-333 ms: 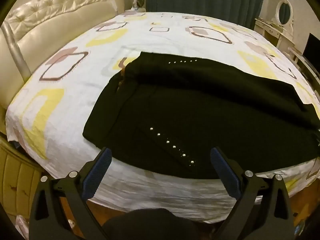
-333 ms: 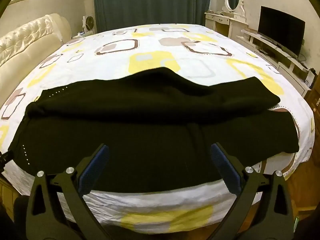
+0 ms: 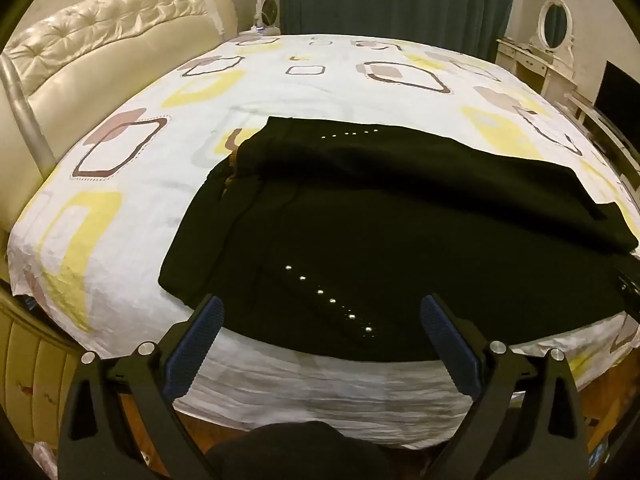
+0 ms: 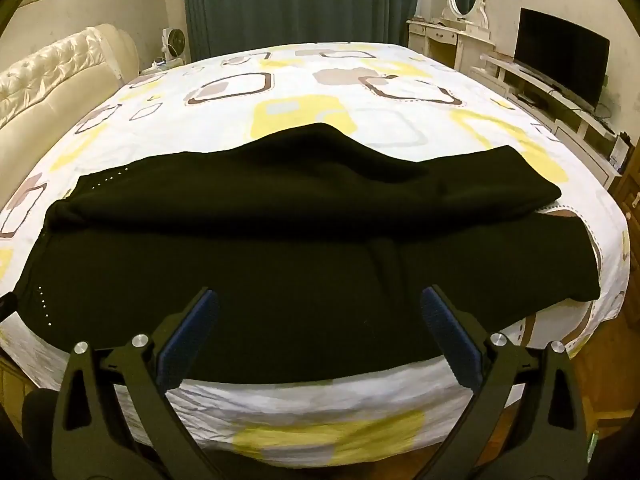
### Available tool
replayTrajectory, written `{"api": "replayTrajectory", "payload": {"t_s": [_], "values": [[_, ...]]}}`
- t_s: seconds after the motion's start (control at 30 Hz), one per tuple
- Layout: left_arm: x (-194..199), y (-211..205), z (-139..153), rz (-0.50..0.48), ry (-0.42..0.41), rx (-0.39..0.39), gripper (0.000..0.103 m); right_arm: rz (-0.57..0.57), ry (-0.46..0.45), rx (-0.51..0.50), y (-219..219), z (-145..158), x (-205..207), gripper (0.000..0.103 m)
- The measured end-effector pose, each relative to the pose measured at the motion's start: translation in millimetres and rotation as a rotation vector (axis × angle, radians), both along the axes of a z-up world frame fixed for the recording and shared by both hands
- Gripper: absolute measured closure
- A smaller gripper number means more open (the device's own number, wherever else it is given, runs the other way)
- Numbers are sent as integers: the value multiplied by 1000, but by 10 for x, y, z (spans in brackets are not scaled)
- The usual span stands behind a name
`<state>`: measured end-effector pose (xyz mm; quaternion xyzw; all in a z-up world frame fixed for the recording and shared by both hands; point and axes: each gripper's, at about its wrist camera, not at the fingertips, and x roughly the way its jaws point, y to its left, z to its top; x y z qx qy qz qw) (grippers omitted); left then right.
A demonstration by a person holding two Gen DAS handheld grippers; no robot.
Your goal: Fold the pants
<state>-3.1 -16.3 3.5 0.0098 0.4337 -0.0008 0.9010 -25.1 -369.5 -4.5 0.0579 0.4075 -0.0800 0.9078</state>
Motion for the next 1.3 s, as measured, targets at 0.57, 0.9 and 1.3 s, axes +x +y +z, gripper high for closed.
{"api": "replayTrajectory", "payload": {"t_s": [0.57,0.9,1.3], "values": [[6,35,-6,-10,-1,-12,5,6,12,0,59,-47,0,2],[0,32,1,-7,-4,-11,5,13,13,-1,78,-70,-8,2],[-6,26,4,-5,-6,-8,5,15,17,-2,97,-82,-7,2]]}}
